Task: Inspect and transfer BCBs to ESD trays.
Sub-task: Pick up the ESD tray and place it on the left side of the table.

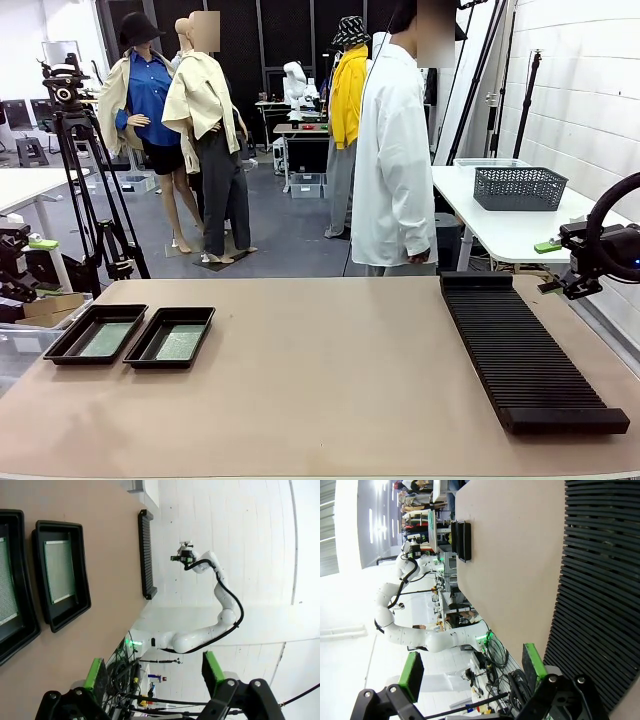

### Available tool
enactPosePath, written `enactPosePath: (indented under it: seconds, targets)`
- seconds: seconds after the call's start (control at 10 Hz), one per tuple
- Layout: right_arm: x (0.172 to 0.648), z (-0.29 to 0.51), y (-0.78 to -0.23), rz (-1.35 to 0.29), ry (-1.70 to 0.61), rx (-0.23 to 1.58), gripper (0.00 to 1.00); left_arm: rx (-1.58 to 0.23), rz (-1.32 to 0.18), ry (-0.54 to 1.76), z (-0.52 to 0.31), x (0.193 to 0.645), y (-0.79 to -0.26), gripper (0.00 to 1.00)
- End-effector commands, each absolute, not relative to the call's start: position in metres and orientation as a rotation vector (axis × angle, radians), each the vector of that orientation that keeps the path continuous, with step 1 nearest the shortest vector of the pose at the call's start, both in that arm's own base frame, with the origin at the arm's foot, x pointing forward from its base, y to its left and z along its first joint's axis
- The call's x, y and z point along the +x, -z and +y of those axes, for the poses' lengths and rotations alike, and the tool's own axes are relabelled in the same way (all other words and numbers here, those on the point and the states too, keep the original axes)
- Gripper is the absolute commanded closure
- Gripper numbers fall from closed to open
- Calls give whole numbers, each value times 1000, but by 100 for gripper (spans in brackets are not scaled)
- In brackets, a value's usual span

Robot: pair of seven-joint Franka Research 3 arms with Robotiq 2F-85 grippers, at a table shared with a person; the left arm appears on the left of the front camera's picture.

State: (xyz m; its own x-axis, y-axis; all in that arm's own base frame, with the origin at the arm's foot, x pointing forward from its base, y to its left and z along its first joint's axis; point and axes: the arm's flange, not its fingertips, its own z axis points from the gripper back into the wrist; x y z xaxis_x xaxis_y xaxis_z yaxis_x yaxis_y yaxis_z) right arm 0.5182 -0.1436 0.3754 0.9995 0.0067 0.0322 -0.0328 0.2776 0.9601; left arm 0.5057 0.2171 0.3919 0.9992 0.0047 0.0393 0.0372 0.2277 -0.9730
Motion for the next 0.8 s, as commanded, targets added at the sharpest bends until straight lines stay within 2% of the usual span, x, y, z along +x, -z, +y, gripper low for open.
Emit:
enactPosePath:
  seconds: [0.0, 0.7]
  targets:
    - [519, -141, -377, -24, -11, 1286, 0, -1367, -55, 11, 220, 506, -390, 0]
    - [519, -141, -377, -24, -11, 1286, 0, -1367, -55, 11, 220, 506, -390, 0]
